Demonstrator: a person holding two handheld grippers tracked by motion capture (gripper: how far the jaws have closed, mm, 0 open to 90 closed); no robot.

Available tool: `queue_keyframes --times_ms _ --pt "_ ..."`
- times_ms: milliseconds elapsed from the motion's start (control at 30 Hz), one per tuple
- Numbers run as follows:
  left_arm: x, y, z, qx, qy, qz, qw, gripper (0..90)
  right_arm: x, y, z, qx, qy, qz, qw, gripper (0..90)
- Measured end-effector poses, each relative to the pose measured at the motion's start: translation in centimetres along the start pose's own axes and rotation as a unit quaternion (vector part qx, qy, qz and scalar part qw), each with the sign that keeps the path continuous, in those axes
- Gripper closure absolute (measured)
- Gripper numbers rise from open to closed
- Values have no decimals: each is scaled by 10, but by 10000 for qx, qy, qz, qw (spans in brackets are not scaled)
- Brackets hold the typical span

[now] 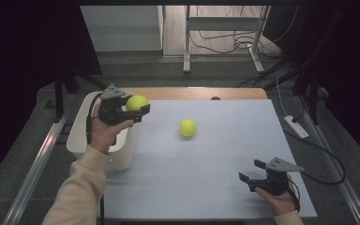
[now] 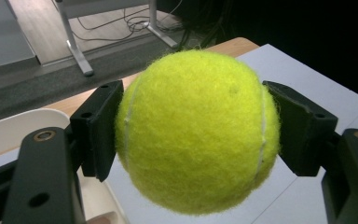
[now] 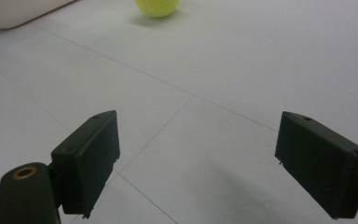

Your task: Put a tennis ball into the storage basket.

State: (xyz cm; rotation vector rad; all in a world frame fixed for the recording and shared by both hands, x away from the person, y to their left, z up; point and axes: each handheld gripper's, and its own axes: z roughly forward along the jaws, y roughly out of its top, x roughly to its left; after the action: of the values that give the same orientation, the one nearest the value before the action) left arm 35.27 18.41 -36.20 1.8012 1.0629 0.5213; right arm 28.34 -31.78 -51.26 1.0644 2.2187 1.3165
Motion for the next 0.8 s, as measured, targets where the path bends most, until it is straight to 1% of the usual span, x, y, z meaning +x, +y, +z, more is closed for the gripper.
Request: queue_keyframes --times_ms 167,400,500,633,700,800 --pt "4 0 0 8 -13 -60 10000 260 0 0 0 6 1 -2 10000 139" --pt "11 0 1 55 99 -102 9999 260 0 0 0 10 0 -5 10000 139" --pt "17 0 2 87 162 -142 9997 260 0 0 0 12 1 -6 10000 139" --pt "22 -1 3 110 190 -206 9995 260 0 0 0 16 -1 -8 10000 139" --pt "25 -2 4 139 244 -201 9994 260 0 0 0 19 0 -10 10000 139" --pt "30 -3 5 155 307 -249 9991 260 0 0 0 24 -2 -11 10000 139"
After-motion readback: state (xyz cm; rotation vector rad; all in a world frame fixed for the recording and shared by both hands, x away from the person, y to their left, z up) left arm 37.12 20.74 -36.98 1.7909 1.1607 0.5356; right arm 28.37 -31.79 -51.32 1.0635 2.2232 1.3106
